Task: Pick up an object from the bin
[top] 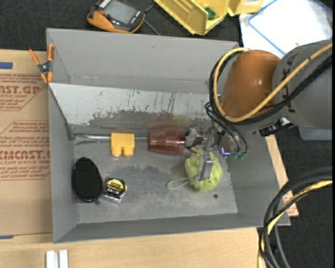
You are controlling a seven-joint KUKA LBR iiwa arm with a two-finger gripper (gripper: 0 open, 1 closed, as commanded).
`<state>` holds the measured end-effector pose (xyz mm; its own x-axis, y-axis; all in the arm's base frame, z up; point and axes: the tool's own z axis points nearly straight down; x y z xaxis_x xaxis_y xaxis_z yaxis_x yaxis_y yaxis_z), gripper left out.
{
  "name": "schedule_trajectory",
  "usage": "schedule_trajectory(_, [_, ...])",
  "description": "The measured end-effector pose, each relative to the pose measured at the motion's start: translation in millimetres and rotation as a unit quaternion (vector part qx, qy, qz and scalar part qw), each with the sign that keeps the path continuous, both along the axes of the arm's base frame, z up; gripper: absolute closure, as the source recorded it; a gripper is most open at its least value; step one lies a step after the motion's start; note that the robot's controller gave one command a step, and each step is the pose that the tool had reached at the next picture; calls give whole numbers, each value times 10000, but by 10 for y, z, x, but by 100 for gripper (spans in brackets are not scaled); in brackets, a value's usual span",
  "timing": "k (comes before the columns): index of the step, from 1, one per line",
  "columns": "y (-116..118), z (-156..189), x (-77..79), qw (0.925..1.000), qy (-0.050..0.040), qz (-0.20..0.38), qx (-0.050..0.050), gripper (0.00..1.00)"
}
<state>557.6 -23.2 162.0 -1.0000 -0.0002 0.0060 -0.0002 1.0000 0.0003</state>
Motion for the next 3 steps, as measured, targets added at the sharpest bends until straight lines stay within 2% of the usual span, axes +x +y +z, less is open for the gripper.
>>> schedule_trajectory(1, [-1, 44, 18, 10000, -39, 2, -3, 0])
schedule_trajectory(2, [-868, -941, -496, 9956, -21, 938, 1, 0])
schedule_trajectory(3, [-927, -310, -471, 9994, -76, 337, 6, 0])
